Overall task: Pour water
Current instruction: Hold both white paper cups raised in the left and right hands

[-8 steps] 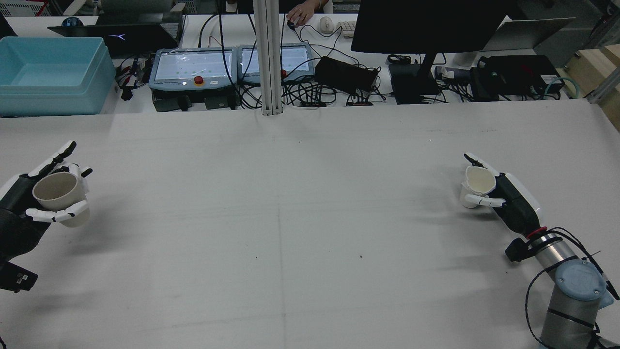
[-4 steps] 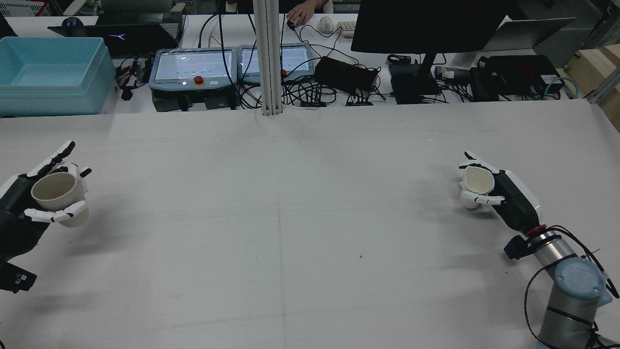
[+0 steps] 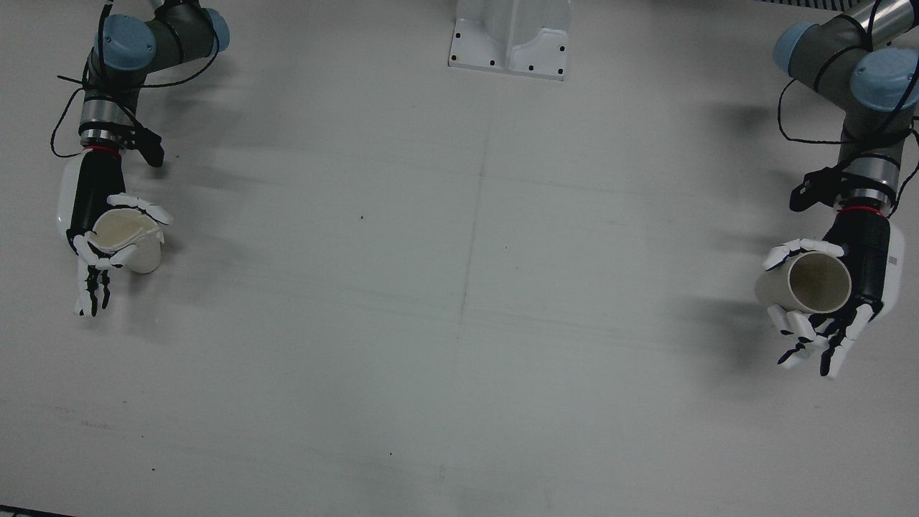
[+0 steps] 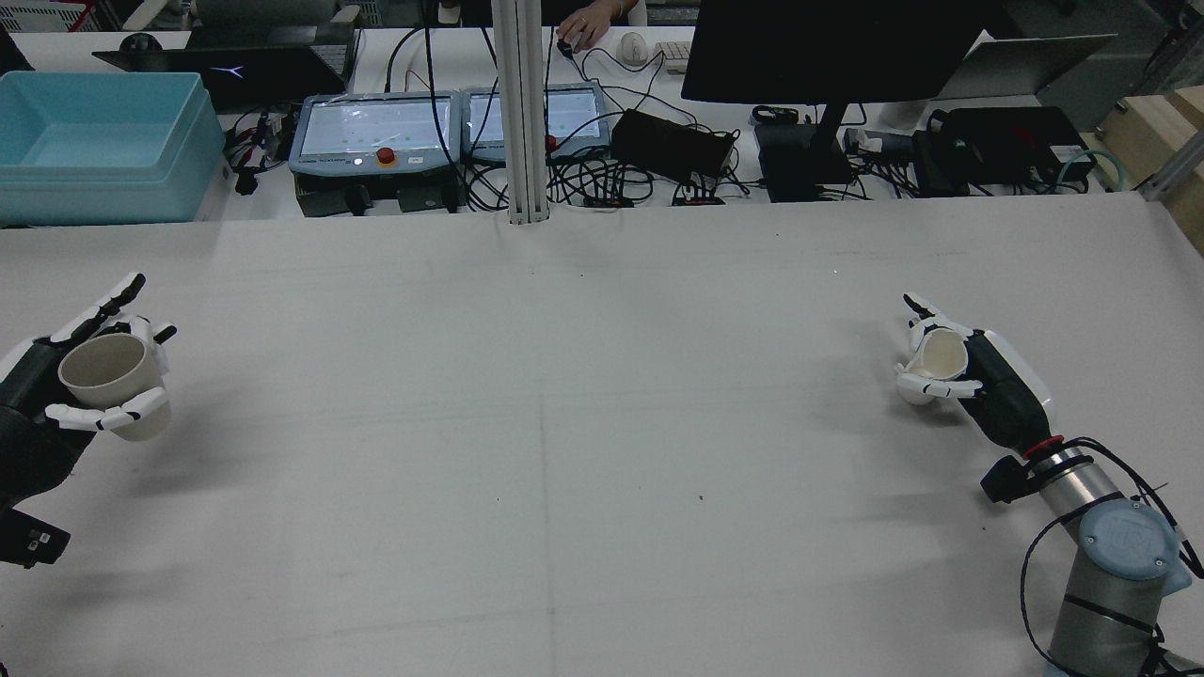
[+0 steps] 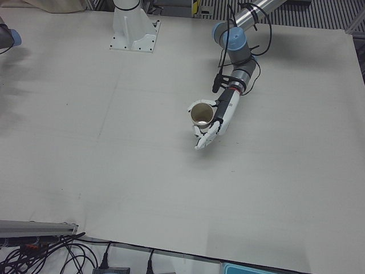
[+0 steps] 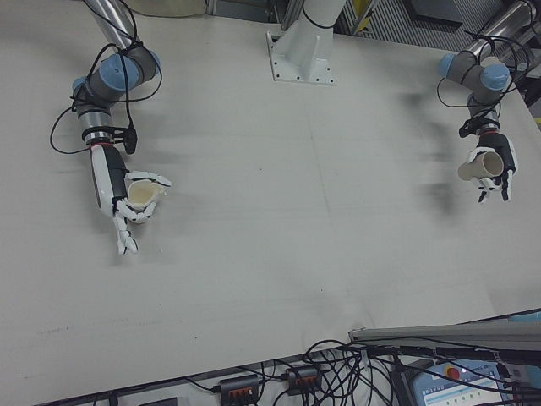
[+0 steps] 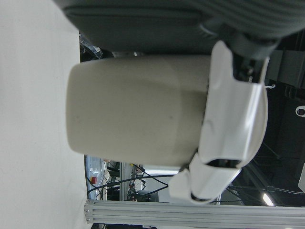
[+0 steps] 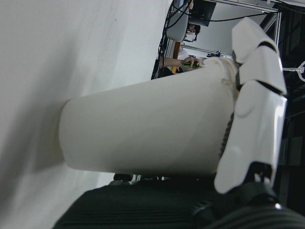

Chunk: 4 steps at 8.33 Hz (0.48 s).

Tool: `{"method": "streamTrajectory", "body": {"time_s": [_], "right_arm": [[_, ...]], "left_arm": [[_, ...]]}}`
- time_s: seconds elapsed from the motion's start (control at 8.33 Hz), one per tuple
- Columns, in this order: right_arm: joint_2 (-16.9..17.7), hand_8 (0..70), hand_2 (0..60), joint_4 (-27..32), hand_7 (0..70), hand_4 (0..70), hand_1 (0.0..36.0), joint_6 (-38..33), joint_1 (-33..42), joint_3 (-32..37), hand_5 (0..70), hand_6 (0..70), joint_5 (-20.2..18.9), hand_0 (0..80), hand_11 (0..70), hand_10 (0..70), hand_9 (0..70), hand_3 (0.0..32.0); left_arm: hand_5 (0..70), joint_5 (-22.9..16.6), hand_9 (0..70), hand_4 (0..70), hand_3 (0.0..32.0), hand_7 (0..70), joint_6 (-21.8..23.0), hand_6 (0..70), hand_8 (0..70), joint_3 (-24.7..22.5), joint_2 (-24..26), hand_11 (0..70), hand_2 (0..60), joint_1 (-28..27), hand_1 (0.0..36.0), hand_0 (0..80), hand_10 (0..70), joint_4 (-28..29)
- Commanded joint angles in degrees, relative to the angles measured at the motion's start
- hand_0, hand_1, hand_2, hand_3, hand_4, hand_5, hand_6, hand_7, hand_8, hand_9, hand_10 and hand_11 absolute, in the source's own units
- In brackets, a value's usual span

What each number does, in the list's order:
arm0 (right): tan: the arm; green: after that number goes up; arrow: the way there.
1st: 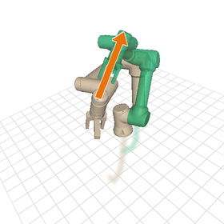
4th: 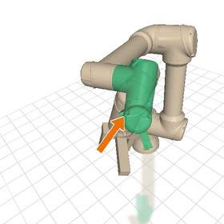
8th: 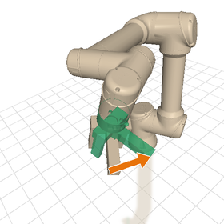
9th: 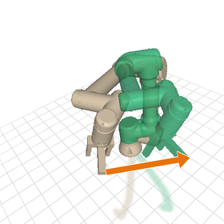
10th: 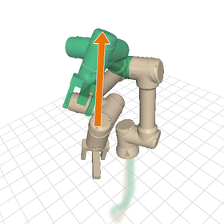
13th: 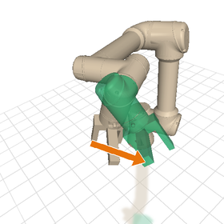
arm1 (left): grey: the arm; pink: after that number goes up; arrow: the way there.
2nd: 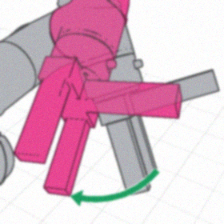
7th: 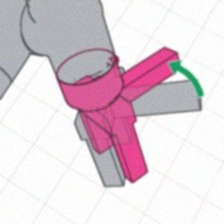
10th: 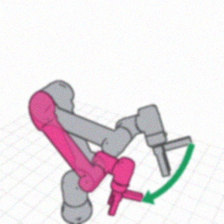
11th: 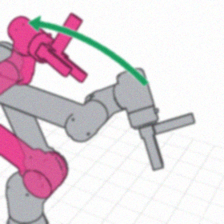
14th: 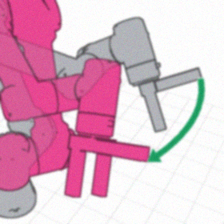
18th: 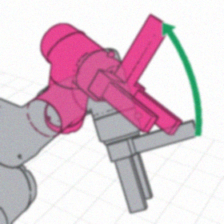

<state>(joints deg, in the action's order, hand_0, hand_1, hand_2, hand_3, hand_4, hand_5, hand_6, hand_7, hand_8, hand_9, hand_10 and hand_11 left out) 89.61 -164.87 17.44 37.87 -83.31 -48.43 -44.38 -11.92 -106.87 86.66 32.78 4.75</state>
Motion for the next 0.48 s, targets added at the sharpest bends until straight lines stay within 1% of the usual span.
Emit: {"method": "streamTrajectory", "body": {"time_s": [0.0,0.12,0.24,0.36], "right_arm": [[1.17,0.4,19.0,-0.53,13.4,21.5,25.1,-0.74,1.4,-3.14,70.0,7.1,-0.35,58.0,7.0,3.4,1.2,0.0],[2.4,0.7,20.4,-1.41,15.4,22.7,26.7,-0.48,3.59,-6.91,70.0,8.7,-0.44,60.0,6.7,3.1,1.6,0.0],[2.32,0.9,19.8,-5.16,16.8,22.4,27.0,-0.31,6.48,-10.95,70.0,9.7,-0.87,60.7,6.3,2.7,1.9,0.0],[1.89,0.9,19.9,-9.55,16.7,20.3,27.2,-0.04,7.9,-14.91,70.0,9.8,-1.31,60.5,6.0,2.5,1.9,0.0]], "left_arm": [[0.0,-0.09,61.5,23.1,0.0,70.0,0.06,39.8,43.0,-1.22,-0.09,18.9,60.0,0.0,36.0,74.7,10.6,-1.14],[0.0,-0.79,62.9,24.3,0.0,70.0,0.06,41.5,44.1,-2.8,-0.01,19.4,60.0,-0.08,36.0,75.5,10.9,-2.02],[0.1,-2.36,63.7,25.5,0.0,70.0,0.15,43.2,44.9,-2.99,0.26,19.6,60.0,-0.69,36.0,78.6,11.0,-3.51],[0.0,-7.51,62.6,25.2,0.0,70.0,1.19,42.5,44.1,-3.25,0.61,19.3,60.0,-0.79,36.0,79.3,10.8,-7.96]]}}
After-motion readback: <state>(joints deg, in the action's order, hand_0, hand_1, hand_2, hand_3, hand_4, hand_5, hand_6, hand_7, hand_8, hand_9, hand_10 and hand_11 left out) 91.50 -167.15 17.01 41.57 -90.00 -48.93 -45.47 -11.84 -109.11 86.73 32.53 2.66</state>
